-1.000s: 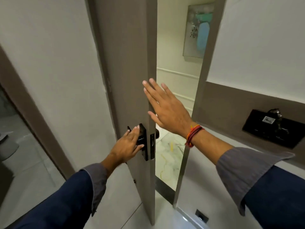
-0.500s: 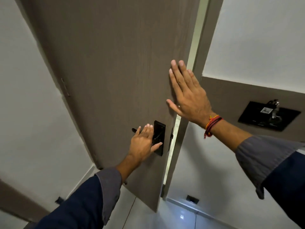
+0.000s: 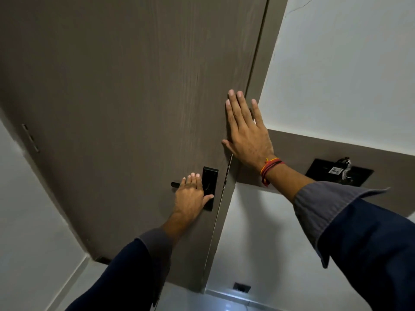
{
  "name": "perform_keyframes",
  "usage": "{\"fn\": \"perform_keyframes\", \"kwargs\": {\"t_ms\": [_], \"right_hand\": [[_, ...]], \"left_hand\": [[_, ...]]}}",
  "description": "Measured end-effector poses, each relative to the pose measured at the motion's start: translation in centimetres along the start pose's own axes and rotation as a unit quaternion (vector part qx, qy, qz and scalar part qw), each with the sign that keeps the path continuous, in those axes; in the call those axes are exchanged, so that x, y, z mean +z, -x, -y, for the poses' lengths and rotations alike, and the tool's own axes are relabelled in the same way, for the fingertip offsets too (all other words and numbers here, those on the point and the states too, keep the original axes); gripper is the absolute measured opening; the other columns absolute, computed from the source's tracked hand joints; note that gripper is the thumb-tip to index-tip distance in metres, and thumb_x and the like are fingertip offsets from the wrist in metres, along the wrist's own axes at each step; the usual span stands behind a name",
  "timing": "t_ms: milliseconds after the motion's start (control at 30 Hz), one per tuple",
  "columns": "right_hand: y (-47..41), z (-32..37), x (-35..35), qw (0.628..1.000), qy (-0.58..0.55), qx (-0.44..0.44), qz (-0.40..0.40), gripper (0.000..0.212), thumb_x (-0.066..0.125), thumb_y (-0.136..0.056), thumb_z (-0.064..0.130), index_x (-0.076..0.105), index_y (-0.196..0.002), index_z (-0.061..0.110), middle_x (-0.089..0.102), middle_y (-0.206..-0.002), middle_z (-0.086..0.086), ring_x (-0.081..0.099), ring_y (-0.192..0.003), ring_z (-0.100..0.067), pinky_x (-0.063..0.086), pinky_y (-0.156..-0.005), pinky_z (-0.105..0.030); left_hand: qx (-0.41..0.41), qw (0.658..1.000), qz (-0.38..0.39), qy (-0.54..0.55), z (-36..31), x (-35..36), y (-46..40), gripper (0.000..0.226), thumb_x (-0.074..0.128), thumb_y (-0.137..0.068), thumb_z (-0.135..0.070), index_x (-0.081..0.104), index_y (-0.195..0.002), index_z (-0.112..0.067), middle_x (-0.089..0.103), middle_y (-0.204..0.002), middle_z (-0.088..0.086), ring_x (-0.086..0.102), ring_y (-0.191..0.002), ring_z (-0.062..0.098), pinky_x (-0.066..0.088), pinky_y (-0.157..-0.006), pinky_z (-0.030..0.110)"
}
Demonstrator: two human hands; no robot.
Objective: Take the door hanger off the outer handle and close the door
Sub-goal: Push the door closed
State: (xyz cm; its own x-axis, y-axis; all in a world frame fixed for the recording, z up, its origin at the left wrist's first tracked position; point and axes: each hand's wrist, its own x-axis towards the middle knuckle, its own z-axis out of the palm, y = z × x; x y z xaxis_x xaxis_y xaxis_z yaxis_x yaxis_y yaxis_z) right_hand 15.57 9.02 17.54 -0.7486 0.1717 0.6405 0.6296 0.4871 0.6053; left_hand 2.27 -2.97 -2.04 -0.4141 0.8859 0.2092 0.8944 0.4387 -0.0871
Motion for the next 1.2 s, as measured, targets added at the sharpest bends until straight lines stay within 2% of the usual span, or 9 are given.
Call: {"fn": "perform_keyframes", "kwargs": {"t_ms": [133, 267, 433, 500, 867, 1000, 1067, 1133, 1200], "right_hand": [[-0.7, 0.3, 0.5, 1.0, 0.019, 0.011, 0.014, 0.102, 0.058, -0.098, 0.057, 0.011, -0.166, -0.003, 0.007, -0.175, -0.024, 0.009, -0.163, -0.038, 0.004, -0.13, -0.055], [-1.3, 0.4, 0.7, 0.998, 0.048, 0.015, 0.03, 0.099, 0.058, -0.099, 0.053, 0.012, -0.165, -0.005, 0.008, -0.174, -0.026, 0.011, -0.163, -0.039, 0.006, -0.131, -0.054], [-2.0, 1.1, 1.1, 0.997, 0.066, 0.021, 0.028, 0.066, 0.039, -0.11, 0.022, 0.016, -0.164, -0.008, 0.013, -0.173, -0.028, 0.015, -0.162, -0.041, 0.009, -0.13, -0.056], [-2.3, 1.2, 1.3, 0.997, 0.072, 0.023, 0.025, 0.06, 0.034, -0.11, 0.014, 0.017, -0.163, -0.009, 0.014, -0.172, -0.028, 0.016, -0.162, -0.041, 0.01, -0.13, -0.057], [-2.5, 1.3, 1.7, 0.991, 0.124, 0.02, 0.049, 0.061, 0.036, -0.11, 0.015, 0.016, -0.164, -0.007, 0.011, -0.173, -0.029, 0.015, -0.162, -0.04, 0.01, -0.129, -0.059], [-2.4, 1.1, 1.1, 0.993, 0.091, 0.025, 0.065, 0.06, 0.035, -0.111, 0.014, 0.014, -0.164, -0.008, 0.009, -0.173, -0.03, 0.012, -0.162, -0.041, 0.005, -0.128, -0.059], [-2.1, 1.0, 0.7, 0.997, 0.035, 0.032, 0.062, 0.063, 0.036, -0.109, 0.015, 0.016, -0.163, -0.01, 0.007, -0.173, -0.029, 0.01, -0.163, -0.04, 0.003, -0.129, -0.059], [-1.7, 0.7, -0.2, 0.996, -0.043, 0.048, 0.062, 0.074, 0.044, -0.104, 0.021, 0.013, -0.163, -0.01, 0.005, -0.174, -0.026, 0.008, -0.163, -0.038, 0.006, -0.133, -0.057], [-1.7, 0.0, -1.8, 0.991, -0.098, 0.077, 0.054, 0.086, 0.052, -0.1, 0.03, 0.01, -0.165, -0.007, 0.001, -0.175, -0.024, 0.006, -0.164, -0.036, 0.011, -0.132, -0.057]], "left_hand": [[-0.004, 1.0, 0.006, 0.0, -0.4, -0.2, -1.4, 0.093, 0.033, -0.099, -0.068, 0.014, -0.158, 0.002, 0.028, -0.165, 0.023, 0.03, -0.153, 0.033, 0.024, -0.127, 0.044], [-0.026, 0.999, 0.022, 0.01, -1.2, -0.4, -2.4, 0.093, 0.037, -0.1, -0.065, 0.013, -0.159, 0.002, 0.026, -0.165, 0.023, 0.028, -0.154, 0.034, 0.026, -0.126, 0.045], [-0.037, 0.999, 0.033, 0.005, -1.6, -0.3, -3.5, 0.093, 0.038, -0.1, -0.065, 0.013, -0.158, 0.003, 0.027, -0.165, 0.024, 0.027, -0.154, 0.035, 0.027, -0.126, 0.047], [-0.04, 0.999, 0.031, 0.004, -1.7, -0.2, -3.8, 0.093, 0.039, -0.1, -0.064, 0.013, -0.158, 0.003, 0.027, -0.165, 0.024, 0.027, -0.154, 0.035, 0.026, -0.126, 0.048], [-0.039, 0.999, 0.034, 0.013, -2.0, -0.7, -4.3, 0.091, 0.042, -0.1, -0.061, 0.014, -0.158, 0.004, 0.027, -0.164, 0.025, 0.028, -0.153, 0.037, 0.026, -0.126, 0.049], [-0.032, 0.999, 0.026, 0.013, -1.8, -0.6, -4.1, 0.09, 0.041, -0.101, -0.061, 0.016, -0.158, 0.004, 0.029, -0.164, 0.025, 0.029, -0.153, 0.037, 0.025, -0.126, 0.049], [-0.016, 1.0, -0.007, 0.003, -1.5, -1.0, -4.1, 0.089, 0.039, -0.102, -0.06, 0.018, -0.157, 0.007, 0.033, -0.161, 0.027, 0.029, -0.152, 0.039, 0.023, -0.127, 0.05], [0.017, 0.999, -0.043, -0.011, -0.6, -2.1, -3.9, 0.087, 0.035, -0.104, -0.056, 0.013, -0.156, 0.011, 0.03, -0.162, 0.03, 0.021, -0.155, 0.041, 0.015, -0.128, 0.052], [0.052, 0.994, -0.096, 0.0, 0.6, -4.4, -4.0, 0.087, 0.037, -0.104, -0.053, 0.006, -0.157, 0.01, 0.018, -0.166, 0.029, 0.009, -0.157, 0.04, 0.01, -0.129, 0.052]]}}
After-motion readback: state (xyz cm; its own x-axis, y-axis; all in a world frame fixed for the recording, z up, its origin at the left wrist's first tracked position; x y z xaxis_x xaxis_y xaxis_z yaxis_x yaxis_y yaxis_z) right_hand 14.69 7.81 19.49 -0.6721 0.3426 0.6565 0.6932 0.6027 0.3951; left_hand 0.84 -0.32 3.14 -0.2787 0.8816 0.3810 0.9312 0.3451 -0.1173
